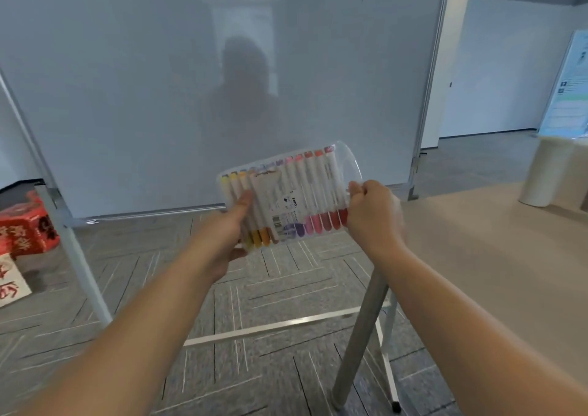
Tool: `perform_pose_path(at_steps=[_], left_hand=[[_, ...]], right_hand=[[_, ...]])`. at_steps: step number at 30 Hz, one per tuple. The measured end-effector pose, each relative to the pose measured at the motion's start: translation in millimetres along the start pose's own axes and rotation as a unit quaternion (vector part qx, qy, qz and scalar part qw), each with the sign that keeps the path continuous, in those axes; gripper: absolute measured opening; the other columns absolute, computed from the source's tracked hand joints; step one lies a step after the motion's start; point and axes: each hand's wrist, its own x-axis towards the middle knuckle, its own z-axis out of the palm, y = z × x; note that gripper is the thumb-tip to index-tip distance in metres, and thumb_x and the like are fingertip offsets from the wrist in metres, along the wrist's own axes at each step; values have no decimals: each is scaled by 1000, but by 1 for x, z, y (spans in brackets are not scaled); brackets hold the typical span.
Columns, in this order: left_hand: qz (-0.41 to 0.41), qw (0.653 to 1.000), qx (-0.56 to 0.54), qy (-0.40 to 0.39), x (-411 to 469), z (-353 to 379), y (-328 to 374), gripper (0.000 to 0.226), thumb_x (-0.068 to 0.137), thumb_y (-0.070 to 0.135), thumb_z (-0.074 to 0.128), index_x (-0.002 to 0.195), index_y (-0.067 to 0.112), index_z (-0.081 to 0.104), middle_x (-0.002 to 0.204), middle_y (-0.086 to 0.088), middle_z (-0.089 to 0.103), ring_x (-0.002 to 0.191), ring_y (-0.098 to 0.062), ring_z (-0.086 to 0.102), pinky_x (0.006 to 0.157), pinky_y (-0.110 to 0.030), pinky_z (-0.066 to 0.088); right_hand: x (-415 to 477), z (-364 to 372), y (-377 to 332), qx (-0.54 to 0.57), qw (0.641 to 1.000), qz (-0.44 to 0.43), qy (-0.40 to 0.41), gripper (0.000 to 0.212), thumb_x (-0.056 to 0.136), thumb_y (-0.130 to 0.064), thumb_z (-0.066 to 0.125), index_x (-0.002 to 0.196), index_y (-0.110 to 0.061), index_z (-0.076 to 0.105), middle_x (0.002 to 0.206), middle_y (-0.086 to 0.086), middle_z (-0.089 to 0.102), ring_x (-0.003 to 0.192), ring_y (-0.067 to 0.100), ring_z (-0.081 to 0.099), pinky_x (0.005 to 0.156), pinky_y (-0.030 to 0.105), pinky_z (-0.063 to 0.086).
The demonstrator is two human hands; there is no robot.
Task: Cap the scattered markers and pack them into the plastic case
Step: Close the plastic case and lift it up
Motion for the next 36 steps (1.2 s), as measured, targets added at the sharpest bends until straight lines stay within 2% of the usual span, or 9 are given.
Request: perform_pose_path(at_steps=[6, 10, 13, 15, 17, 20, 26, 30, 36], left_hand=[[81, 989, 77, 101, 72, 20, -13, 42, 91, 47, 61, 115, 13, 56, 107, -4, 66, 96, -27, 65, 88, -51, 55], [124, 983, 80, 106, 103, 29, -11, 35, 85, 48, 64, 111, 25, 56, 116, -2, 64, 102, -27, 65, 90, -50, 54], [132, 981, 101, 103, 122, 35, -10, 32, 85, 46, 67, 108, 26, 57, 114, -2, 65, 101, -28, 65, 89, -50, 55], [139, 976, 119, 117, 132, 36, -13, 37, 86, 46, 68, 112, 22, 60, 113, -3, 65, 100, -28, 65, 89, -50, 55], [142, 973, 125, 132, 141, 35, -16, 42, 84, 47, 69, 114, 19, 61, 112, -4, 65, 99, -28, 66, 89, -49, 55], [138, 974, 115, 136, 153, 34, -18, 44, 81, 50, 69, 112, 20, 62, 111, -4, 67, 98, -28, 67, 89, -48, 55], [132, 973, 125, 146, 173, 39, -23, 41, 89, 43, 67, 113, 11, 65, 106, -6, 69, 97, -27, 67, 91, -47, 55], [138, 968, 142, 153, 180, 39, -26, 44, 91, 43, 65, 117, 8, 65, 108, -6, 70, 98, -26, 67, 92, -46, 54], [144, 963, 159, 165, 182, 37, -32, 36, 92, 40, 64, 111, 9, 67, 102, -7, 70, 94, -27, 66, 84, -38, 53]], right_hand=[[45, 30, 11, 101, 994, 20, -38, 18, 102, -36, 41, 102, -18, 45, 83, -6, 52, 73, 9, 52, 58, 31, 37], [68, 41, 21, 150, 984, 33, -93, 29, 99, -48, 46, 106, -21, 41, 88, -9, 51, 73, 1, 48, 54, 22, 33], [81, 49, 31, 154, 981, 35, -117, 30, 96, -45, 55, 109, -21, 42, 85, -11, 52, 71, -1, 49, 53, 18, 32], [90, 58, 38, 141, 983, 31, -113, 35, 95, -42, 59, 115, -17, 46, 85, -10, 54, 72, 4, 54, 55, 21, 37], [97, 68, 40, 147, 982, 45, -109, 53, 93, -44, 61, 131, -11, 46, 95, -4, 60, 81, 13, 62, 64, 31, 52], [104, 81, 37, 147, 981, 56, -110, 64, 91, -46, 61, 144, -19, 38, 115, 4, 63, 94, 23, 66, 79, 46, 58], [121, 103, 42, 118, 986, 51, -105, 31, 91, -38, 60, 111, -30, 38, 97, 5, 65, 79, 24, 65, 73, 47, 58], [125, 111, 47, 107, 988, 46, -106, 33, 91, -39, 62, 114, -26, 43, 101, 4, 65, 82, 23, 65, 65, 37, 52], [125, 120, 48, 112, 985, 62, -117, 42, 90, -38, 64, 124, -20, 46, 98, 2, 64, 79, 25, 66, 74, 50, 58]])
